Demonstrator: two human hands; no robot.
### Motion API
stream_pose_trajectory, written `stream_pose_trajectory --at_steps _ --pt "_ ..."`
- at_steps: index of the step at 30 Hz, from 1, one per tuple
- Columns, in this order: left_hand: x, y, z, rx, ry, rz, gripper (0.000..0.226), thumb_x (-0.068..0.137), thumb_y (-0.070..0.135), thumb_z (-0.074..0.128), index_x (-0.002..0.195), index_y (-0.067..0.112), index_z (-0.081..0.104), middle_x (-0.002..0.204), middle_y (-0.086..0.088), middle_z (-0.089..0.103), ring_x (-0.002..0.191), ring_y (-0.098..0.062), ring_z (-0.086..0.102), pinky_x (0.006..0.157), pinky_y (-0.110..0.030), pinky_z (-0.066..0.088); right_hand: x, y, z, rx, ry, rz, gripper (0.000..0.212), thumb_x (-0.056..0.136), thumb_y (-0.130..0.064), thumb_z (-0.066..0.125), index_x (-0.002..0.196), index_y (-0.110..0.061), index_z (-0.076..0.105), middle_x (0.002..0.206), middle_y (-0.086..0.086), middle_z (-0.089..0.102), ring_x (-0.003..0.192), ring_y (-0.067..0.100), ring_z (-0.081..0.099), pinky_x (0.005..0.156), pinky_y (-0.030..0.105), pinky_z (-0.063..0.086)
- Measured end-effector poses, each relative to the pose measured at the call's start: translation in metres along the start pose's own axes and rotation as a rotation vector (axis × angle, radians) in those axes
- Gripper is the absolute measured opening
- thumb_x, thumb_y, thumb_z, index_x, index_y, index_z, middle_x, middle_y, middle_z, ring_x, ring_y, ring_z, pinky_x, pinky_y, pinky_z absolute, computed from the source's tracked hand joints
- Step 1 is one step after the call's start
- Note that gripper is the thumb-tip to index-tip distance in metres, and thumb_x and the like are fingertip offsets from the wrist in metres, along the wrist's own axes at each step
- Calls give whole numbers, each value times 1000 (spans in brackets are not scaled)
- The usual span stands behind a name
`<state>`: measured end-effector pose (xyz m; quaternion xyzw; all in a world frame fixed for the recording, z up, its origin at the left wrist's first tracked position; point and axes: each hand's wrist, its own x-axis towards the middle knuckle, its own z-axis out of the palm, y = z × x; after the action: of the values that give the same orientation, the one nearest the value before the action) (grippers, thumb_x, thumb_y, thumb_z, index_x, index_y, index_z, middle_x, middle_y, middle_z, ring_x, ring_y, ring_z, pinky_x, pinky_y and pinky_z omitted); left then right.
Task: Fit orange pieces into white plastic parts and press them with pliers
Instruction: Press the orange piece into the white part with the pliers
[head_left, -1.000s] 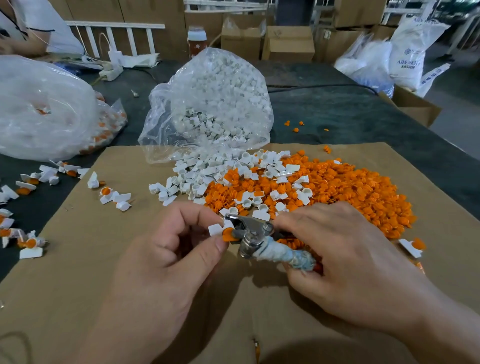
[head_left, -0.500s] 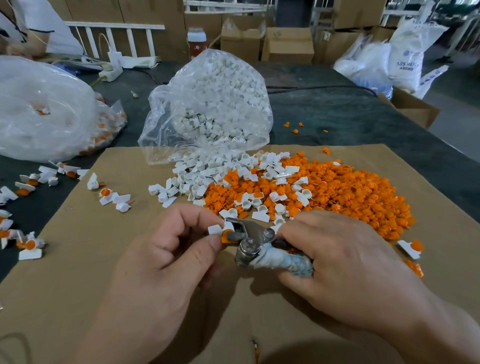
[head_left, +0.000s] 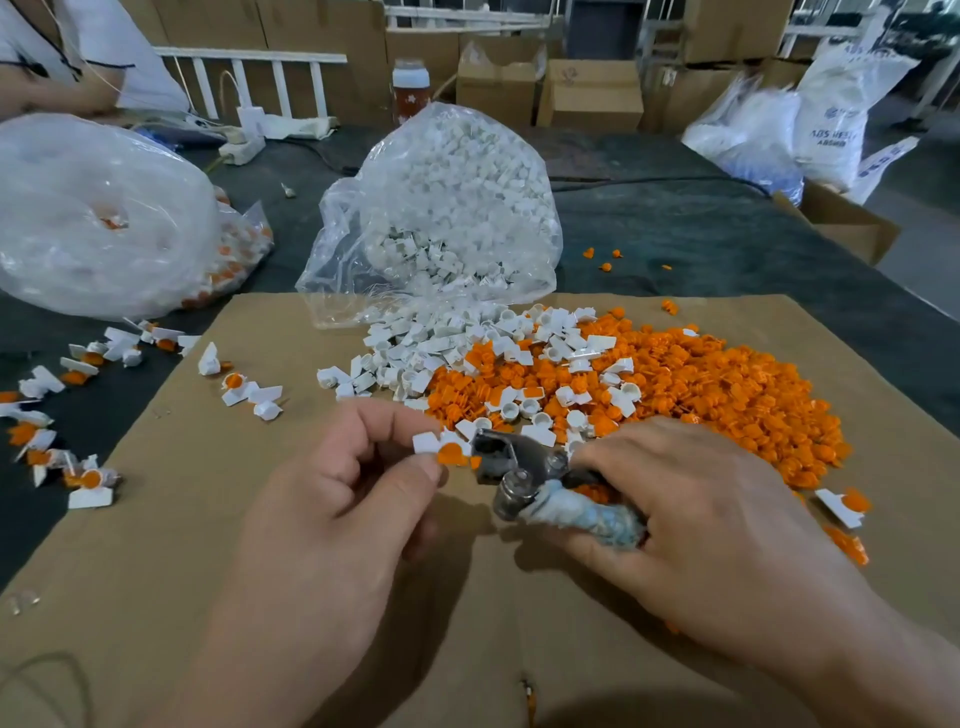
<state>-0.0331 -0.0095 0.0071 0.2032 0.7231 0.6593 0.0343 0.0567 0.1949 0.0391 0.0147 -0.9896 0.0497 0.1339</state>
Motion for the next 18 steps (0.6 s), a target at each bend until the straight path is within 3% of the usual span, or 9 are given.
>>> stream_pose_trajectory --at_steps 1,3,7,10,12,14,18 --pt "2 -2 0 -28 15 -48 7 82 23 71 84 30 70 65 -12 59 49 -14 56 47 -25 48 1 3 1 -44 1 16 56 79 -70 39 98 -25 68 81 -10 61 74 15 57 62 35 51" --pt "3 -3 1 -53 -17 -149 21 87 7 67 79 26 70 62 -13 58 47 -14 55 45 -21 46 3 8 3 -127 -19 56 61 77 -70 43 105 -22 67 85 -6 62 79 20 57 67 38 50" --pt "-2 1 13 -71 -131 -310 26 85 4 63 76 27 72 58 -3 62 47 -15 59 44 -21 47 7 9 7 -178 -173 101 71 73 -74 35 124 -28 56 105 -7 58 99 17 48 84 35 39" --pt "-4 0 16 -64 -133 -334 28 87 5 63 76 29 72 57 -5 64 47 -16 60 45 -21 48 7 8 8 -162 -149 87 69 75 -73 33 123 -28 56 111 -7 56 107 18 46 92 36 36" --pt "-5 3 17 -48 -134 -342 28 90 8 64 76 32 70 55 -8 65 45 -17 59 44 -20 47 7 2 5 -96 -54 35 58 80 -66 38 114 -25 61 108 -6 58 103 18 51 89 37 41" --pt "-8 4 20 -39 -152 -320 29 91 9 62 76 33 68 55 -10 66 45 -19 61 44 -21 48 5 -10 3 24 59 -58 39 86 -54 45 103 -24 62 97 -7 61 90 16 56 77 35 46" --pt "-15 10 26 -28 -162 -187 24 88 13 65 82 36 68 61 -7 68 54 -23 68 50 -23 49 5 -23 6 35 74 -191 26 94 -36 43 95 -21 64 83 -5 62 75 16 58 66 34 49"
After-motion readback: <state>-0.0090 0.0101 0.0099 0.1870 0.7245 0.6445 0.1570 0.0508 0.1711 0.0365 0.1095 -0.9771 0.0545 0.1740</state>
